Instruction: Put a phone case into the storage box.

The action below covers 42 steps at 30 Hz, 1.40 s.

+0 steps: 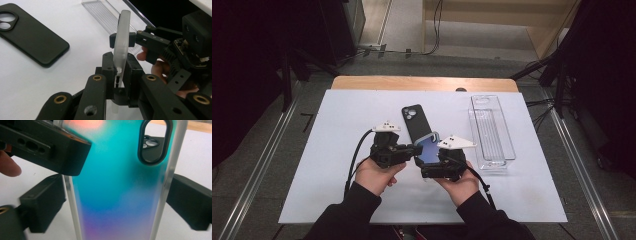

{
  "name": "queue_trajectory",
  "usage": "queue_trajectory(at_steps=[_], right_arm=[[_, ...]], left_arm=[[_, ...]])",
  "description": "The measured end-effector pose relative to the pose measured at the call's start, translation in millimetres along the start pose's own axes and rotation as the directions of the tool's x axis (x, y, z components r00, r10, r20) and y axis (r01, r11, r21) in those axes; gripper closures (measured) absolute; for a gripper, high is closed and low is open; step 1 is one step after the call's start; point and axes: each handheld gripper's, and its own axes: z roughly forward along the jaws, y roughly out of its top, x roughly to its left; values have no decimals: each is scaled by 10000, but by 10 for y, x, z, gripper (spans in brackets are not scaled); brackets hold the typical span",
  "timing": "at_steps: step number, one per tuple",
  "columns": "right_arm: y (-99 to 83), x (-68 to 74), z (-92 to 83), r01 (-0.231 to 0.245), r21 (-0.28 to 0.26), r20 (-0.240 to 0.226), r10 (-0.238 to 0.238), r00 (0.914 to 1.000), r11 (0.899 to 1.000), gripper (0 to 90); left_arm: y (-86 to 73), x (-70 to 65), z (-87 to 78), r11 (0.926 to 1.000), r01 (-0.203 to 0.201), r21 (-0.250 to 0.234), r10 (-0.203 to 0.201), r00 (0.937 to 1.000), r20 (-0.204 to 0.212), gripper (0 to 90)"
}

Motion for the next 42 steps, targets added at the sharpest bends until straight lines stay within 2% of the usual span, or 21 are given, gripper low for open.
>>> queue_trajectory(at_steps=[2,3,4,11,13,16,19,22,26,31,34,36,39,42], right_arm=[[2,-8,-1,-75,-29,14,75,10000,10000,62],[2,-14,-4,-71,-23,-19,71,10000,10000,119],[-2,-21,-9,-52,-79,-189,51,9998,10000,131],[2,-9,-30,122,-152,-104,-124,9999,9998,151],[6,-13,-30,105,-126,-154,-107,9998,9999,152],[3,-29,-22,93,-49,-153,-93,9998,9999,152],[0,-65,-12,10,23,-108,-9,9999,10000,152],[6,-108,-21,-65,24,-40,66,10000,10000,153],[23,-172,-50,-190,-56,48,190,9998,9998,152],[56,-264,-105,-220,-123,91,221,9997,9997,152],[80,-320,-143,-267,-171,-5,267,9996,9995,152],[96,-360,-164,-244,-209,-233,239,9994,9995,152],[122,-409,-197,-204,-147,-514,196,9985,9997,152],[155,-457,-235,-115,-108,-931,104,9956,9999,152]], left_arm=[[-1,-9,3,10000,9,1,-9,10000,49,815],[-3,-13,6,10000,-12,-27,13,10000,50,815],[-3,-18,8,10000,17,-14,-17,10000,92,814],[1,-24,-1,10000,-33,-53,33,9999,111,812],[4,-35,-7,9999,-145,-78,145,9999,-13,801],[21,-29,-26,9999,11,-106,-11,10000,-9,697],[35,-22,-60,9999,-116,-107,115,9999,-65,634],[51,-14,-98,9999,-42,-94,43,9999,124,548],[58,-4,-149,9998,-172,107,170,9997,196,481],[30,72,-175,9984,-353,443,325,9976,606,367],[-1,124,-183,9969,-640,458,601,9949,812,328],[-23,160,-181,9927,-980,700,908,9909,993,325],[-56,209,-181,9883,-1296,803,1203,9865,1113,294],[-103,267,-190,9856,-1562,650,1471,9809,1271,294]])
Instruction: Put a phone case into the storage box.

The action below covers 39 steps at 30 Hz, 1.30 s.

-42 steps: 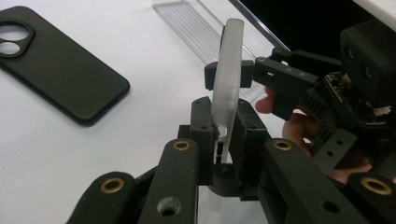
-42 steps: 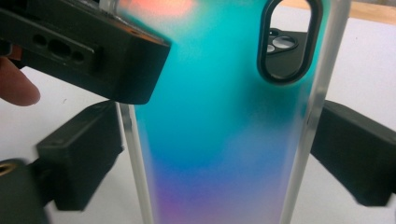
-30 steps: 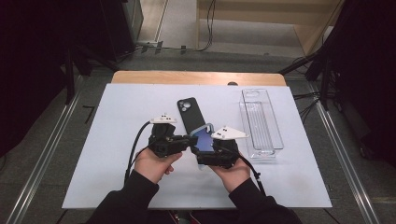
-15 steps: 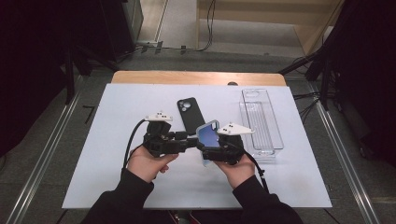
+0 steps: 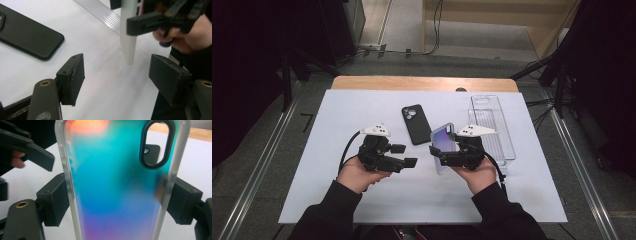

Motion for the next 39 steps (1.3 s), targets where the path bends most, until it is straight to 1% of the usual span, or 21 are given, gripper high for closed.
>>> queue_trajectory(at_steps=[1,2,4,6,8,13,15,17,19,22,26,30,33,36,37,39], right_arm=[[12,-18,-12,47,3,-193,-47,9998,10000,152],[25,-33,-28,51,18,-373,-51,9993,10000,152],[47,-62,-62,186,27,-508,-184,9985,9998,152],[65,-89,-97,287,-34,-592,-288,9978,9996,152],[82,-116,-132,360,-50,-740,-363,9966,9993,152],[123,-165,-202,643,42,-1141,-634,9914,9979,152],[137,-182,-220,750,53,-1364,-736,9879,9972,152],[144,-194,-236,814,70,-1492,-794,9856,9967,152],[144,-211,-247,986,91,-1480,-961,9843,9951,152],[141,-237,-262,1054,121,-1638,-1020,9812,9944,152],[158,-266,-291,1262,172,-1762,-1212,9769,9919,153],[183,-304,-333,1328,116,-1827,-1285,9747,9911,153],[205,-351,-374,1274,57,-1831,-1242,9752,9918,153],[227,-410,-422,1160,-24,-1738,-1147,9781,9932,152],[235,-431,-440,1124,-58,-1721,-1117,9787,9936,153],[251,-472,-478,1074,-102,-1679,-1076,9799,9942,152]], left_arm=[[-16,13,-1,10000,-44,65,44,10000,25,294],[-32,27,-1,9999,-106,103,105,9998,164,294],[-68,48,-6,9992,-362,158,356,9988,348,293],[-105,65,-11,9977,-670,52,668,9972,323,293],[-143,82,-9,9962,-868,91,864,9956,352,293],[-251,121,6,9930,-1167,203,1162,9930,228,293],[-281,134,6,9921,-1230,252,1222,9920,325,293],[-307,145,3,9909,-1325,246,1315,9906,384,293],[-334,156,-3,9899,-1388,291,1375,9895,446,293],[-381,178,-7,9886,-1444,416,1423,9886,500,293],[-453,198,-14,9872,-1492,560,1465,9879,506,293],[-512,214,-50,9881,-1428,568,1399,9888,516,293],[-550,230,-87,9896,-1336,542,1310,9902,487,293],[-583,240,-124,9914,-1201,510,1181,9921,414,293],[-592,242,-135,9922,-1145,489,1129,9930,333,293],[-610,245,-155,9937,-1039,429,1026,9942,319,293]])
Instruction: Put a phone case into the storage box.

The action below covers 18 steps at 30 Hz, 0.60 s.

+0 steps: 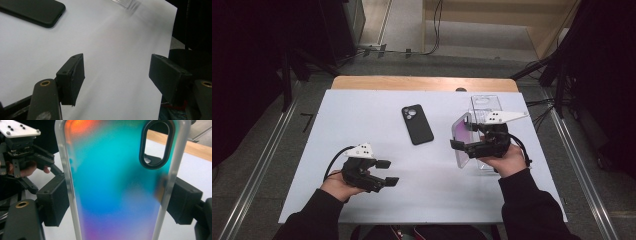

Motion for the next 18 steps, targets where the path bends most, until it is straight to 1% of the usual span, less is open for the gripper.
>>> queue_trajectory(at_steps=[6,11,14,18], right_arm=[[14,-114,-123,-111,-165,175,113,9998,9998,152],[25,-203,-208,-303,-393,554,325,9979,9988,152],[29,-255,-252,-420,-582,820,467,9955,9974,152],[33,-310,-285,-692,-712,1294,780,9885,9951,152]], left_arm=[[-48,9,-49,9999,142,-45,-142,9999,-78,293],[-83,23,-70,9997,252,-9,-252,9993,-267,293],[-98,24,-80,9994,350,-7,-350,9989,-316,293],[-118,17,-91,9992,405,-22,-405,9982,-435,294]])
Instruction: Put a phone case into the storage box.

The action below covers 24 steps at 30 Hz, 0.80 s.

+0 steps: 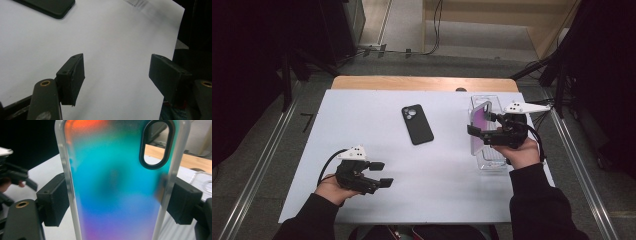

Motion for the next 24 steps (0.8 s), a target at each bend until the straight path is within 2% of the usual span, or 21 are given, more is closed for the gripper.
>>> queue_trajectory(at_steps=[6,10,14,16,18,24], right_arm=[[4,-32,11,-170,-209,578,181,9982,9996,152],[7,-75,14,-490,-391,1191,534,9914,9980,153],[-8,-147,21,-864,-619,1996,971,9751,9943,153],[-13,-190,25,-997,-785,2069,1140,9717,9919,153],[-12,-223,38,-878,-865,2344,1059,9663,9924,153],[-7,-340,88,-1326,-1122,3217,1623,9328,9848,153]], left_arm=[[-38,16,-20,9997,222,-79,-224,9993,-285,294],[-52,20,-33,9995,306,-104,-310,9988,-372,295],[-70,26,-54,9993,356,-144,-362,9984,-441,295],[-74,30,-61,9990,411,-182,-419,9982,-439,295],[-77,32,-63,9989,436,-188,-445,9980,-450,295],[-79,37,-55,9990,421,-168,-428,9982,-427,295]])
